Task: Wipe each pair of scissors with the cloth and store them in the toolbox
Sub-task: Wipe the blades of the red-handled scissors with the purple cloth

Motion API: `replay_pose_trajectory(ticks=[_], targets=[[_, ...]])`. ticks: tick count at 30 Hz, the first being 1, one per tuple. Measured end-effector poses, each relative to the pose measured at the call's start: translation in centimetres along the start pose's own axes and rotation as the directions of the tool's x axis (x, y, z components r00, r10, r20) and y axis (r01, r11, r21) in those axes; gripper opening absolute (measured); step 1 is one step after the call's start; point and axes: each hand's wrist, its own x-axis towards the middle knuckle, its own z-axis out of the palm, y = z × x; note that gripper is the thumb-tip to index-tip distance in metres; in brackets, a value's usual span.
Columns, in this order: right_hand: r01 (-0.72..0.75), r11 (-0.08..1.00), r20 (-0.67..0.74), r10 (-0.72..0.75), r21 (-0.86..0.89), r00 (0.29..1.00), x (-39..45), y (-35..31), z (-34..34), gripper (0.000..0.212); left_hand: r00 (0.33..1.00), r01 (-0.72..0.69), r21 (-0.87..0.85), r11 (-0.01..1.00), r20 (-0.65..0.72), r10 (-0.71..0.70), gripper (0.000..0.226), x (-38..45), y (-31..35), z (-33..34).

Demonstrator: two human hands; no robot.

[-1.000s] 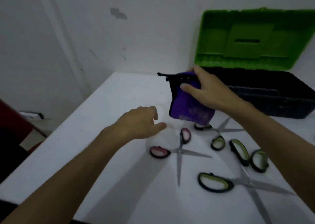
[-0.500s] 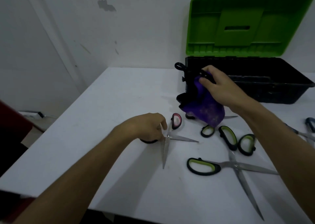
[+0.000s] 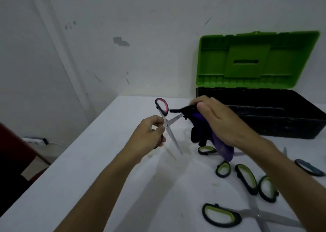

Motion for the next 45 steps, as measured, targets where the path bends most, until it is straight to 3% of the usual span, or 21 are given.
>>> replay_pose_trajectory(ticks=[7, 11, 15, 19, 24, 29, 34, 36, 41, 45], targets=[[0.161, 0.966, -0.16, -0.195, -0.201, 0.968, 0.5, 0.0, 3.1, 0.023, 0.989, -0.078, -0.006, 0.997, -0.122, 0.077, 0.022, 1.6, 0.9, 2.5], [0.234, 0.923, -0.203, -0.303, -0.306, 0.931, 0.3, 0.8, 3.3, 0.026, 0.984, -0.155, 0.024, 0.988, -0.084, 0.157, 0.018, 1.7, 1.2, 4.5], [0.104, 0.979, -0.334, -0.159, -0.177, 0.929, 0.0, 1.2, 2.5, 0.053, 0.979, -0.199, 0.009, 0.98, -0.053, 0.199, 0.017, 2.2, 1.9, 5.4], [0.161, 0.958, -0.396, -0.247, -0.239, 0.884, 0.3, 1.7, 1.5, 0.036, 0.958, -0.282, 0.022, 0.959, -0.049, 0.283, 0.017, 3.4, 2.9, 5.5], [0.102, 0.967, -0.414, -0.194, -0.235, 0.889, 0.5, 2.6, 1.8, 0.045, 0.941, -0.332, 0.047, 0.942, -0.056, 0.334, 0.02, 5.1, 3.3, 6.0], [0.103, 0.887, -0.455, -0.327, -0.45, 0.828, 1.5, 3.6, 0.8, 0.036, 0.932, -0.359, 0.023, 0.933, -0.046, 0.36, 0.016, 6.2, 3.7, 6.0], [-0.066, 0.888, -0.546, -0.22, -0.456, 0.808, 1.9, 6.0, -2.4, 0.034, 0.926, -0.359, 0.111, 0.927, -0.079, 0.368, 0.013, 6.7, 3.0, 5.2], [-0.032, 0.874, -0.537, -0.268, -0.484, 0.8, 1.8, 5.7, -2.6, 0.035, 0.909, -0.387, 0.156, 0.909, -0.097, 0.404, 0.014, 6.9, 2.9, 5.3], [0.213, 0.814, -0.289, -0.417, -0.54, 0.862, 1.7, 3.6, 0.3, 0.043, 0.9, -0.418, 0.114, 0.901, -0.085, 0.428, 0.017, 7.2, 3.4, 5.9], [0.162, 0.817, -0.342, -0.4, -0.553, 0.85, 2.1, 4.9, -0.4, 0.038, 0.926, -0.376, -0.047, 0.925, -0.028, 0.375, 0.017, 7.7, 3.1, 6.0]])
